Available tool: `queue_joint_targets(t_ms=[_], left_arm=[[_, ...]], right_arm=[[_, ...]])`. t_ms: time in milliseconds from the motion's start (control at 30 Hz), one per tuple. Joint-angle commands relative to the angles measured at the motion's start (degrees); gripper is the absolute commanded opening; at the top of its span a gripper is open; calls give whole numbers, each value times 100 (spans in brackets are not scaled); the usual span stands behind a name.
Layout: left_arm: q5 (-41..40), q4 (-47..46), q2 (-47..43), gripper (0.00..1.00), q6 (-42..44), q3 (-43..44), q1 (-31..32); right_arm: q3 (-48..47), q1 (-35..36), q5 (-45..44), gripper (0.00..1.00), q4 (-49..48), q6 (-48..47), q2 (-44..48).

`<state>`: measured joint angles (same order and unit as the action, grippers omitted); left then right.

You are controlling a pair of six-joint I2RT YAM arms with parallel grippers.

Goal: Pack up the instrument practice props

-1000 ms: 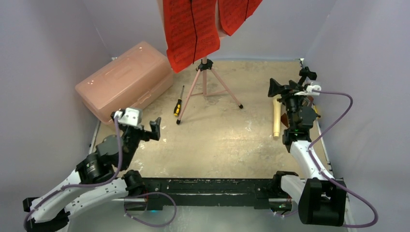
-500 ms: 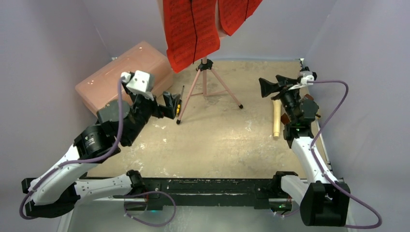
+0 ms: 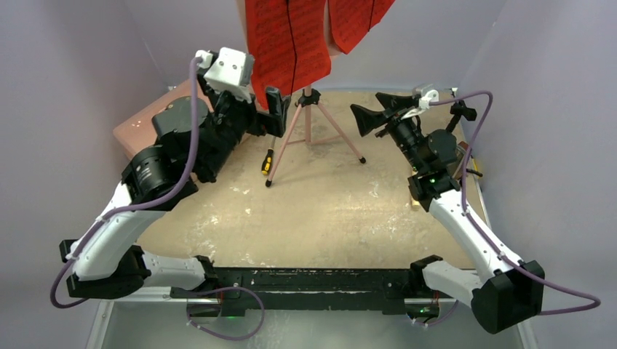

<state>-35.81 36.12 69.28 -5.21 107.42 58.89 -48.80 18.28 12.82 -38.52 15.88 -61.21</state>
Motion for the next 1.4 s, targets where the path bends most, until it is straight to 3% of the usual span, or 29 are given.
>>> queue_joint_targets(t_ms=[0, 167, 433, 633, 800, 1133, 1367], left_arm=[[-454, -310, 400, 88, 494, 477, -30], [-595, -560, 821, 72, 620, 594, -88], [-731, -821, 629, 54, 558, 286, -88], [-834, -835, 605, 46, 630, 208, -88], [-917, -878, 569, 45, 655, 68, -85], [-1153, -836, 460, 51, 674, 57, -85], [-1345, -872, 534, 52, 834, 134, -83]], right_arm=[[-618, 309, -83, 85, 24, -174, -51], [-910, 537, 36, 84, -48, -167, -96], [-1629, 889, 704, 81, -144, -23, -479], [-2202, 1336, 550, 77, -161, -142, -887], [-2608, 1592, 601, 76, -226, -177, -1196], [-3441, 1936, 343, 71, -107, -465, -1881], [-3896, 2023, 105, 61, -61, -587, -2273]])
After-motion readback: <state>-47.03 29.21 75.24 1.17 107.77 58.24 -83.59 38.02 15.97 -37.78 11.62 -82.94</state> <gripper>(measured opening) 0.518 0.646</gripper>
